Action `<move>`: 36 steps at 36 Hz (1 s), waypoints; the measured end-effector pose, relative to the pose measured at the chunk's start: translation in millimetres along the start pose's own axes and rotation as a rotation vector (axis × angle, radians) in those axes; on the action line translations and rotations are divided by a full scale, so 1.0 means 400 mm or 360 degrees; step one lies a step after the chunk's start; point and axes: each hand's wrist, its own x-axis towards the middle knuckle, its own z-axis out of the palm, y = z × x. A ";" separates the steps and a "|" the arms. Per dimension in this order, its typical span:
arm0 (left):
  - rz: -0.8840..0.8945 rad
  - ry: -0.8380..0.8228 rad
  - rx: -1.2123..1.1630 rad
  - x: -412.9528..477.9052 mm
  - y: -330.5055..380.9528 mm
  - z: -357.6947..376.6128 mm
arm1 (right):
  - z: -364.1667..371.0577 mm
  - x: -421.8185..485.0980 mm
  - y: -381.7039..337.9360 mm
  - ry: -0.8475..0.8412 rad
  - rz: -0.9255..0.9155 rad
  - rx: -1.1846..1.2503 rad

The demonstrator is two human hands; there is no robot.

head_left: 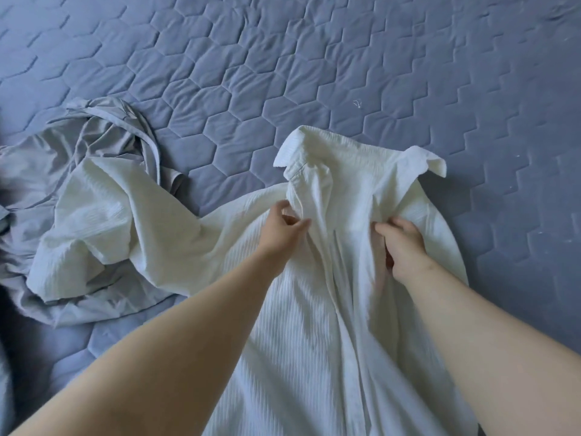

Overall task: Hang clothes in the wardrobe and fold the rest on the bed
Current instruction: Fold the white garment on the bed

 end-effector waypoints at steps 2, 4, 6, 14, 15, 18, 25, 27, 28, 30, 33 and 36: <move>0.0020 0.0049 0.0016 0.016 0.012 0.006 | -0.008 0.008 -0.010 -0.0044 0.0074 0.0105; 0.0036 0.0137 0.0073 0.035 0.023 0.011 | -0.018 0.014 -0.018 -0.0064 0.0149 0.0107; 0.0023 0.0221 0.0139 0.056 0.033 0.015 | -0.028 0.021 -0.025 -0.0079 0.0219 0.0143; 0.0169 0.0354 0.0735 0.087 0.085 0.033 | -0.041 0.039 -0.074 -0.0126 -0.0104 -0.0249; 0.0199 0.0381 0.0807 0.089 0.089 0.035 | -0.047 0.038 -0.079 -0.0051 -0.0185 -0.0280; 0.0328 0.0513 0.0988 0.089 0.101 0.040 | -0.071 0.041 -0.078 -0.0130 -0.0153 -0.0252; 0.0535 0.0009 0.0389 0.038 0.158 0.132 | -0.043 0.016 -0.021 -0.0305 0.0096 -0.0308; 0.0377 -0.0346 0.0582 0.033 0.156 0.145 | -0.033 0.014 0.000 -0.0271 0.0090 -0.0321; 0.0296 -0.0494 0.0804 0.034 0.149 0.147 | -0.032 0.010 0.006 -0.0254 0.0096 -0.0300; 0.0218 -0.0666 0.1239 0.033 0.130 0.140 | -0.034 0.011 0.017 -0.0211 0.0099 -0.0195; 0.0351 -0.0612 0.1522 0.029 0.085 0.128 | -0.056 0.010 0.019 0.0104 -0.0093 -0.0154; 0.0449 -0.0523 0.1420 0.029 0.044 0.121 | -0.090 0.001 -0.006 0.0411 -0.0382 -0.0223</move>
